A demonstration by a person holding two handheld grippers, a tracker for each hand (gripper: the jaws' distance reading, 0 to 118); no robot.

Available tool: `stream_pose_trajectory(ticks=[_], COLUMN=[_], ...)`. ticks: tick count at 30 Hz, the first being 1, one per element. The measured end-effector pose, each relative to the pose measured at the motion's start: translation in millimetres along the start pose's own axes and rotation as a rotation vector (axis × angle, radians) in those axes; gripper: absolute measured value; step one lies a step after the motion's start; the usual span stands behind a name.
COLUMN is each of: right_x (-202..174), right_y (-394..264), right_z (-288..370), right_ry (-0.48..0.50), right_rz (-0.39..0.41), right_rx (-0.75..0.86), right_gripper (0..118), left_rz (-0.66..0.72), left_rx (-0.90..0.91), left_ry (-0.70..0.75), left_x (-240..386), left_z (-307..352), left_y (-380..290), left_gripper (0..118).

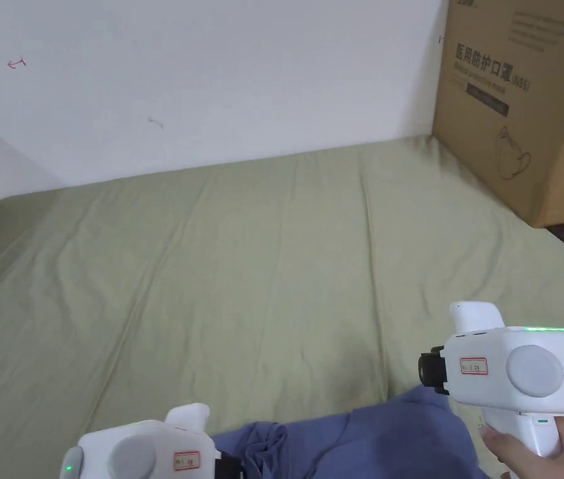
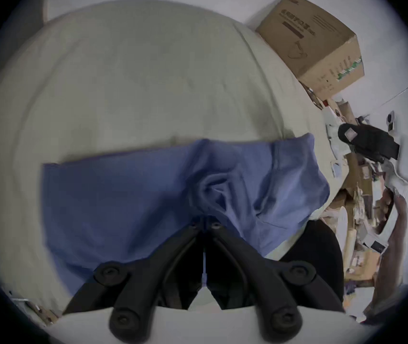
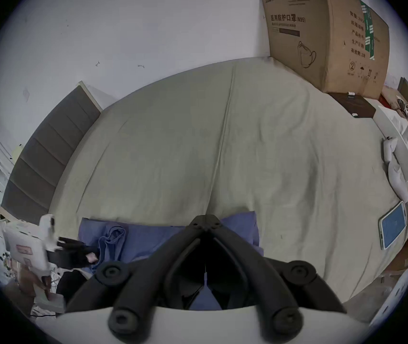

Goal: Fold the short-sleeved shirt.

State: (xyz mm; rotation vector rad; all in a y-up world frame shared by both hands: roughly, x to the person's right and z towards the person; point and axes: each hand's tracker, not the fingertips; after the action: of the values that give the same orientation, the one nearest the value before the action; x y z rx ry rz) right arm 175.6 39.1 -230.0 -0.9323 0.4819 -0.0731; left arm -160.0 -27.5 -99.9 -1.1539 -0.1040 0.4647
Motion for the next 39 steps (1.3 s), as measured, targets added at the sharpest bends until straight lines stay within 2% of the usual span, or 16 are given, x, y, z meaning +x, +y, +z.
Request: stream_pose_trajectory(ticks=[3, 6, 9, 11, 16, 17, 18, 19, 20, 21, 22, 23, 29, 33, 36, 39], right_x=[1.1, 3.0, 4.6, 5.3, -0.9, -2.2, -3.5, -4.9, -6.5, -8.0, -10.1, -11.7, -17.5, -21.4, -20.9, -20.2], right_y=[-2.4, -4.1, -4.2, -3.0, -2.8, -2.8, -1.6, -0.8, 2.0, 4.4, 7.2, 9.9, 21.0, 20.6, 22.6, 23.4], right_z=[-0.2, 1.5, 3.6, 4.5, 13.0, 14.4, 15.5, 16.3, 14.0, 11.8, 10.6, 8.5, -7.1, -11.6, -14.8, -19.1], right_ry=[-0.004, -0.014, -0.017, -0.019, -0.024, -0.025, -0.028, -0.031, -0.040, -0.050, -0.064, -0.070, -0.089, -0.094, -0.097, -0.088], right_rz=[0.004, 0.009, 0.001, -0.001, 0.008, 0.014, 0.020, 0.027, 0.035, 0.043, 0.049, 0.050, 0.076, 0.094, 0.089, 0.074], right_rx=[-0.012, -0.020, -0.017, -0.016, -0.007, -0.002, 0.005, 0.011, 0.012, 0.012, 0.012, 0.013, 0.007, -0.010, -0.017, -0.022], right_gripper=[0, 0, 0, 0, 0, 0, 0, 0, 0, 0, 0, 0, 0, 0, 0, 0], left_rz=[0.014, -0.026, -0.011, 0.031, 0.062, 0.095, 0.141, 0.205, 0.253, 0.287, 0.313, 0.340, 0.483, 0.532, 0.624, 0.475], left_rx=[-0.061, -0.041, -0.025, 0.000, 0.148, 0.165, 0.170, 0.163, 0.165, 0.172, 0.175, 0.178, 0.215, 0.270, 0.164, 0.106], left_ry=[-0.063, -0.025, -0.195, -0.295, -0.269, -0.282, -0.292, -0.299, -0.299, -0.304, -0.307, -0.314, -0.466, -0.725, -0.932, -0.874], left_x=[18.0, 46.0, 51.6, 42.8, -25.7, -33.0, -55.1, -77.4, -98.9, -118.4, -134.4, -148.7, -182.8, -177.5, -173.2, -164.9], left_z=[-29.3, -28.6, -11.5, 6.0, 50.4, 65.9, 72.2, 77.7, 81.4, 80.8, 82.3, 80.6, 58.8, 39.1, 10.1, -5.1], left_y=[-2.2, -3.8, -0.1, -1.4, 0.0, -4.0, -5.9, -8.5, -12.3, -14.7, -19.5, -25.2, -42.9, -43.5, -38.9, -31.1], left_gripper=[1, 1, 2, 2, 2, 5, 15, 30, 52, 86, 105, 117, 118, 118, 118, 118])
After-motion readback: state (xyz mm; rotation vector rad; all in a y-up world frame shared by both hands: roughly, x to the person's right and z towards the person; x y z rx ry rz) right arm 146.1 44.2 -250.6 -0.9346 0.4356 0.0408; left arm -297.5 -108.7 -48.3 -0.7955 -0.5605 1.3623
